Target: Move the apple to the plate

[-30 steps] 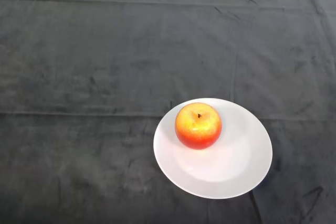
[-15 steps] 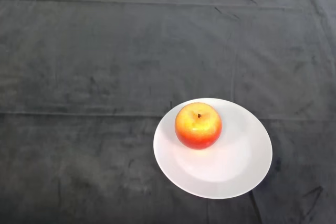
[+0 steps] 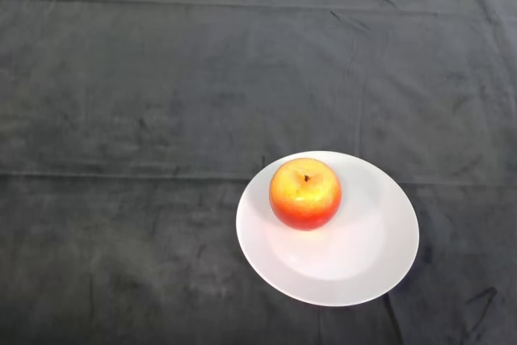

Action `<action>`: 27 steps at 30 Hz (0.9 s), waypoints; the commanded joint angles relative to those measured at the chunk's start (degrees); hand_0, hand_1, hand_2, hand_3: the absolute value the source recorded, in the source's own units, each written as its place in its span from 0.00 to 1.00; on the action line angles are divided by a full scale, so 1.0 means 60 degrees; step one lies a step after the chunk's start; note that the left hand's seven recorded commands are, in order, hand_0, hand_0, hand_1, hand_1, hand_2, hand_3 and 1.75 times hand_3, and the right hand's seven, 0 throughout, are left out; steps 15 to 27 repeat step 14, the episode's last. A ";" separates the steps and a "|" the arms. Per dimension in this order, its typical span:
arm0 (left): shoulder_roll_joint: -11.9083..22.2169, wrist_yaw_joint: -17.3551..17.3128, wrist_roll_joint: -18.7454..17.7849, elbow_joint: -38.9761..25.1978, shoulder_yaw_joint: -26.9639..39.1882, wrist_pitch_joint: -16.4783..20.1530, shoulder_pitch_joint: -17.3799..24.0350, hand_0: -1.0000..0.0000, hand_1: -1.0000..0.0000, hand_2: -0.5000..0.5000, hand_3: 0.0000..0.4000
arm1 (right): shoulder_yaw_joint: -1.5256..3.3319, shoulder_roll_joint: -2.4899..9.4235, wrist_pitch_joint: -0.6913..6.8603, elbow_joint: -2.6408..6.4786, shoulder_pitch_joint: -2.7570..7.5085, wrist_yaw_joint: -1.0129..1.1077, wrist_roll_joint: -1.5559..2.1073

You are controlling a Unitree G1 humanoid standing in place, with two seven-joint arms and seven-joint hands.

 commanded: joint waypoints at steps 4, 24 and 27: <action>0.0669 0.0004 0.0223 0.0006 0.0089 -0.0083 0.0126 1.00 1.00 0.50 0.00 | -0.0081 -0.0063 -0.0082 0.0249 0.0107 0.0014 0.0054; 0.0639 0.0020 0.0261 -0.0005 0.0120 -0.0100 0.0140 1.00 1.00 0.50 0.00 | -0.0081 -0.0063 -0.0082 0.0250 0.0107 0.0014 0.0055; 0.0639 0.0020 0.0261 -0.0005 0.0120 -0.0100 0.0140 1.00 1.00 0.50 0.00 | -0.0081 -0.0063 -0.0082 0.0250 0.0107 0.0014 0.0055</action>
